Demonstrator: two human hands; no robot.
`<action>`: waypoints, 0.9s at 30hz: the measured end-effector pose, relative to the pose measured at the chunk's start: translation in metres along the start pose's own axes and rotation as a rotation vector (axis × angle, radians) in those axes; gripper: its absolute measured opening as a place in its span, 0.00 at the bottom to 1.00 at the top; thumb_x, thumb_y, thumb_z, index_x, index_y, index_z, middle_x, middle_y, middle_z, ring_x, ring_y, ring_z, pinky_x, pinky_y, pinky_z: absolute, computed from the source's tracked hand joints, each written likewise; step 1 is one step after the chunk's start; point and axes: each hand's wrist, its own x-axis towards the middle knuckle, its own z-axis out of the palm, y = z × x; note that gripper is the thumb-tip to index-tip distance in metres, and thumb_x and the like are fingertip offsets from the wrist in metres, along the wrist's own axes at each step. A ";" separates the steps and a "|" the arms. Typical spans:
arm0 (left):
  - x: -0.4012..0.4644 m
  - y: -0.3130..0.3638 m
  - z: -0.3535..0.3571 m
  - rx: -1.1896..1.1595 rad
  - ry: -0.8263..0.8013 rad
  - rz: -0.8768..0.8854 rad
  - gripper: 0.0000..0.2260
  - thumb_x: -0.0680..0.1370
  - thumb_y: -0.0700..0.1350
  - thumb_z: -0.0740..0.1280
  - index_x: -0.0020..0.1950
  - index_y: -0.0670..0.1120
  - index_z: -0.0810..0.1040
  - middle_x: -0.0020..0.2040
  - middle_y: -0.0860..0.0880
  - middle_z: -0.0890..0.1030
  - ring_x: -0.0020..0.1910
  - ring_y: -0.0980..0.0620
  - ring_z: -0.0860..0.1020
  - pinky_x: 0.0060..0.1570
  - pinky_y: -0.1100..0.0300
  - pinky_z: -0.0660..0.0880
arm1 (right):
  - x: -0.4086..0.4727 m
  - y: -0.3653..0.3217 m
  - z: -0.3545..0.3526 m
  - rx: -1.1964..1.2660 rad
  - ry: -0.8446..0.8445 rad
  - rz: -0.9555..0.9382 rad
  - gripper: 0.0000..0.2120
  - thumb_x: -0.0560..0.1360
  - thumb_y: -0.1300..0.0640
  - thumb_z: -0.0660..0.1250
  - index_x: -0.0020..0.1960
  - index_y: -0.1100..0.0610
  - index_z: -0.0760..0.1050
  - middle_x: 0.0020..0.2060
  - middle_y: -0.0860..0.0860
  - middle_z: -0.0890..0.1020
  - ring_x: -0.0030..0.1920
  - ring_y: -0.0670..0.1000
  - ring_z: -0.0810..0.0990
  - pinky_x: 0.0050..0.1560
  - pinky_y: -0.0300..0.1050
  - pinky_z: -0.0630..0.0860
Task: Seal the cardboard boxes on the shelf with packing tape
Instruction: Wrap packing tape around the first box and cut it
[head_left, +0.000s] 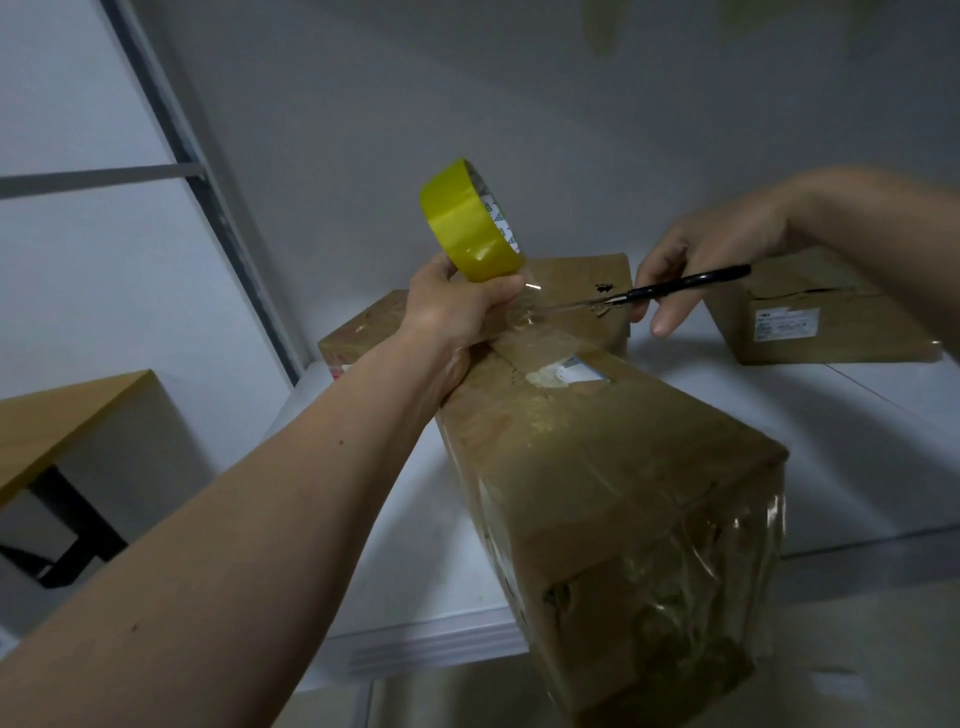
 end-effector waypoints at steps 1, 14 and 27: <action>-0.001 0.000 0.001 -0.001 -0.004 0.001 0.14 0.73 0.28 0.70 0.55 0.41 0.75 0.40 0.45 0.79 0.23 0.60 0.77 0.21 0.70 0.69 | 0.002 0.000 -0.002 -0.007 0.000 0.004 0.38 0.40 0.31 0.76 0.48 0.45 0.84 0.42 0.38 0.83 0.52 0.42 0.78 0.55 0.41 0.73; -0.002 0.000 0.005 0.033 -0.037 0.020 0.15 0.73 0.30 0.72 0.55 0.43 0.76 0.42 0.46 0.81 0.27 0.59 0.80 0.25 0.70 0.72 | 0.008 -0.016 0.004 0.022 0.016 0.002 0.21 0.57 0.48 0.77 0.49 0.50 0.83 0.36 0.36 0.83 0.46 0.37 0.78 0.54 0.40 0.72; -0.003 -0.001 0.002 -0.013 -0.022 0.006 0.16 0.73 0.29 0.71 0.58 0.42 0.75 0.42 0.46 0.81 0.25 0.59 0.79 0.23 0.69 0.71 | 0.013 -0.011 0.018 -0.106 0.197 -0.002 0.16 0.62 0.54 0.80 0.28 0.55 0.73 0.18 0.42 0.70 0.22 0.40 0.67 0.32 0.38 0.63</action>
